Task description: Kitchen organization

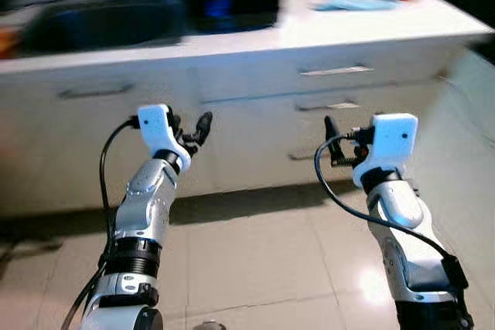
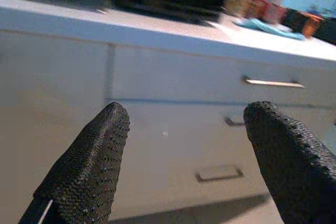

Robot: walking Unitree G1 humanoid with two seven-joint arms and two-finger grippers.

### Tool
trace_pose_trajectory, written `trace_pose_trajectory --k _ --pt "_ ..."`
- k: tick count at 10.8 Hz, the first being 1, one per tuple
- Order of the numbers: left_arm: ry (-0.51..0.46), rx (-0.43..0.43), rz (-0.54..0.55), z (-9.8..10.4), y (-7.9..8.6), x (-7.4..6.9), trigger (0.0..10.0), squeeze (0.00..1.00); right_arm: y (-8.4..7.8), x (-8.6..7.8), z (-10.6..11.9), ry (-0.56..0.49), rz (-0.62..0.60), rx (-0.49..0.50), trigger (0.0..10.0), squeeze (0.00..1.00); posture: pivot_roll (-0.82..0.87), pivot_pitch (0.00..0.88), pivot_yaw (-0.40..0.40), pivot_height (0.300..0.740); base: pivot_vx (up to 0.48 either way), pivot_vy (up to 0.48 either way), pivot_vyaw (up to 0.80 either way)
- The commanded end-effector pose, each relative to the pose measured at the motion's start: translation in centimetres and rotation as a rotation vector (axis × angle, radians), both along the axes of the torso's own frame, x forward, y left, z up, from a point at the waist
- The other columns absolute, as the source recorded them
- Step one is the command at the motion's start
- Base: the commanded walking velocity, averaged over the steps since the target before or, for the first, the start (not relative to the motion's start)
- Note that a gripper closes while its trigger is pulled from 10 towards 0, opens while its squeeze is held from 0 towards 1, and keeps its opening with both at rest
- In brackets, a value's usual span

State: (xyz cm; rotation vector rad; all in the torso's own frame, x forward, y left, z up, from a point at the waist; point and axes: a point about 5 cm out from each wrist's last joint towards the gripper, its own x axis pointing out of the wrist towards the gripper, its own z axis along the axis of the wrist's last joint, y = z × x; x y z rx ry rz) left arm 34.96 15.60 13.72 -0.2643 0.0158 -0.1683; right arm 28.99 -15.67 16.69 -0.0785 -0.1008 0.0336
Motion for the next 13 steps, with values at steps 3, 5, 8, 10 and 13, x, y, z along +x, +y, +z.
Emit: trace_pose_trajectory --k 3,5,8,10,13 --pt "-0.048 -0.003 0.055 1.9 1.2 0.7 10.0 0.0 1.1 0.2 0.6 -0.029 0.039 0.033 10.0 0.0 0.03 0.0 0.088 0.74 0.139 0.0 0.27" --pt "-0.061 -0.001 0.059 2.5 1.4 1.0 10.0 0.0 1.3 0.2 0.6 -0.033 0.043 0.045 10.0 0.0 0.03 0.0 0.097 0.74 0.459 0.0 0.0" --pt "-0.055 -0.003 0.061 2.5 1.3 1.1 10.0 0.0 1.4 0.1 0.3 -0.029 0.043 0.054 10.0 0.0 0.03 0.0 0.095 0.74 0.45 0.0 0.0" --pt "-0.053 -0.008 0.061 2.4 1.1 1.1 10.0 0.0 1.4 0.2 0.3 -0.032 0.049 0.052 10.0 0.0 0.03 0.0 0.093 0.74 0.441 0.0 0.0" --pt "-0.05 -0.008 0.066 2.4 1.2 1.1 10.0 0.0 1.9 0.2 0.2 -0.03 0.062 0.056 10.0 0.0 0.04 0.0 0.093 0.74 0.426 0.0 0.0"
